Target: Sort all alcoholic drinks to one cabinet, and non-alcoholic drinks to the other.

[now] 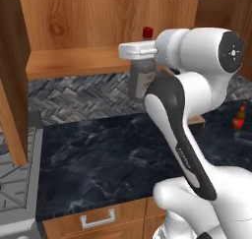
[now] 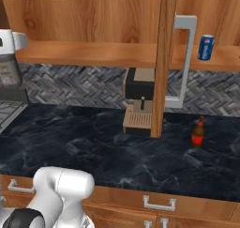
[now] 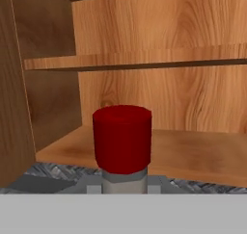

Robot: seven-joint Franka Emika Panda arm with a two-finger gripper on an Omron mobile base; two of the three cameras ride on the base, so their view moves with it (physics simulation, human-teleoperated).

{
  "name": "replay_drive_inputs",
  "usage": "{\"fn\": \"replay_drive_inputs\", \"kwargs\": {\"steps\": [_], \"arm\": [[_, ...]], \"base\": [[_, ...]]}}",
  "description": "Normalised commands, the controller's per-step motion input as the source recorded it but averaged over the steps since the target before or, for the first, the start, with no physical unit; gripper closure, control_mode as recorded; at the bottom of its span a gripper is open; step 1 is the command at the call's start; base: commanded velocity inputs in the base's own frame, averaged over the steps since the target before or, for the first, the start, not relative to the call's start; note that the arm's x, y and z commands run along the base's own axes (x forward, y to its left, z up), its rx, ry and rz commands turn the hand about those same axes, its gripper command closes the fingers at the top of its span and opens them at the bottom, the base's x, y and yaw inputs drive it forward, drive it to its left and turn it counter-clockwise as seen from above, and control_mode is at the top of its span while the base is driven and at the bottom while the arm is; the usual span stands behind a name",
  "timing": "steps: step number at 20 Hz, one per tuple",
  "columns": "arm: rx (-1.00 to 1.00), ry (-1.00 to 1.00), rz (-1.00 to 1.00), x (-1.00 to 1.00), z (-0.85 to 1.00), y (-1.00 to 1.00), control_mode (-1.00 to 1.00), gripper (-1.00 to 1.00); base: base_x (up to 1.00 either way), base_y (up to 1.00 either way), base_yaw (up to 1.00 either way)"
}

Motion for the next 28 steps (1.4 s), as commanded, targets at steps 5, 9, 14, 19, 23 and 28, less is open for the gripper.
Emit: {"fn": "replay_drive_inputs", "kwargs": {"steps": [5, 9, 14, 19, 23, 28], "arm": [[0.00, 0.00, 0.04, 0.54, 0.04, 0.25, -1.00, 1.00], [0.00, 0.00, 0.03, 0.64, 0.07, 0.18, -1.00, 1.00], [0.00, 0.00, 0.02, 0.58, 0.04, 0.17, -1.00, 1.00], [0.00, 0.00, 0.02, 0.46, 0.05, 0.16, -1.00, 1.00], [0.00, 0.00, 0.00, 0.47, 0.12, 0.15, -1.00, 1.00], [0.00, 0.00, 0.00, 0.37, 0.16, 0.12, -1.00, 1.00]], "base": [[0.00, 0.00, 0.00], [0.00, 0.00, 0.00], [0.00, 0.00, 0.00], [0.00, 0.00, 0.00], [0.00, 0.00, 0.00], [0.00, 0.00, 0.00]]}}
